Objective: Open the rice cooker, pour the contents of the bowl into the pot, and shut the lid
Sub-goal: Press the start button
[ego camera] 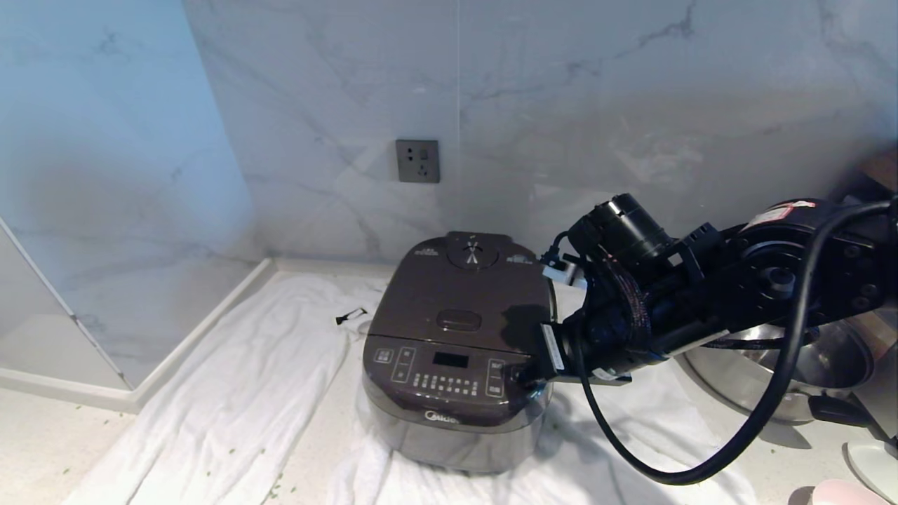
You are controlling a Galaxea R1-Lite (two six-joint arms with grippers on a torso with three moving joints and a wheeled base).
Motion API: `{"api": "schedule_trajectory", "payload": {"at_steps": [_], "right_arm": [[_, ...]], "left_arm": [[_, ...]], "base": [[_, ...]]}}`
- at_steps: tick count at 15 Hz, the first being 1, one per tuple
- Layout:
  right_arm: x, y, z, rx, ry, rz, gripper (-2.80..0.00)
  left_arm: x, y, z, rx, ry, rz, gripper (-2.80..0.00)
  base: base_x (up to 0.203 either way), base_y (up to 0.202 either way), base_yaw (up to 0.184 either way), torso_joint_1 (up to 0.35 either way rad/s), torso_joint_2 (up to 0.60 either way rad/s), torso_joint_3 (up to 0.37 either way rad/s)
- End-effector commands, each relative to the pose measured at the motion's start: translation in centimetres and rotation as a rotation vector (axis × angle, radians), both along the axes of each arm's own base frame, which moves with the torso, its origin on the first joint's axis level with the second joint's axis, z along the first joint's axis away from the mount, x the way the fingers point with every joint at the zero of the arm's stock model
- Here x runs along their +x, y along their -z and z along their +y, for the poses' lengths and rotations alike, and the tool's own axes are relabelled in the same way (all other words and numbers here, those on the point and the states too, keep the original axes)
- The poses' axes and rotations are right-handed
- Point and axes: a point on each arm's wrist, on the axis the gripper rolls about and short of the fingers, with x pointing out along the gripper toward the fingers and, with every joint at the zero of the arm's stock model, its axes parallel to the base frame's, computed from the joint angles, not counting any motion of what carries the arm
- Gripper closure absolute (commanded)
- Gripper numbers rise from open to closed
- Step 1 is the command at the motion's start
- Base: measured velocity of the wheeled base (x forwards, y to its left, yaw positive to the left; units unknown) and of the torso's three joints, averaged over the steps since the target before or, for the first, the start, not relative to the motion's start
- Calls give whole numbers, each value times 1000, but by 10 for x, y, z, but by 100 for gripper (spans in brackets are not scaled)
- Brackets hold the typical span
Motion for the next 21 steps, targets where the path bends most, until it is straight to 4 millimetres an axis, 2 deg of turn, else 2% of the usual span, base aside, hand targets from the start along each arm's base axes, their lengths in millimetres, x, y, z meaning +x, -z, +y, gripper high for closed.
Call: {"api": "schedule_trajectory", "payload": {"at_steps": [1,3,5,7,9,12,15,21], "right_arm": [[-2,10,-2,-20,0,38,0],[-2,16,-2,-14,2,28,0],[0,13,-1,-1,5,3,0],[2,0,0,24,10,-34,0],[-1,-23,-5,67,19,-96,0],[-15,-60,-18,67,84,-233,0],[-37,-94,-36,76,150,-368,0],[-81,-125,-73,4,331,-564,0]], "left_arm": [[0,0,0,-1,0,1,0],[0,0,0,-1,0,1,0],[0,0,0,-1,0,2,0],[0,0,0,-1,0,1,0],[0,0,0,-1,-1,1,0],[0,0,0,-1,0,2,0],[0,0,0,-1,0,1,0],[0,0,0,-1,0,2,0]], "base": [[0,0,0,0,0,0],[0,0,0,0,0,0],[0,0,0,0,0,0],[0,0,0,0,0,0],[0,0,0,0,0,0],[0,0,0,0,0,0],[0,0,0,0,0,0],[0,0,0,0,0,0]]}}
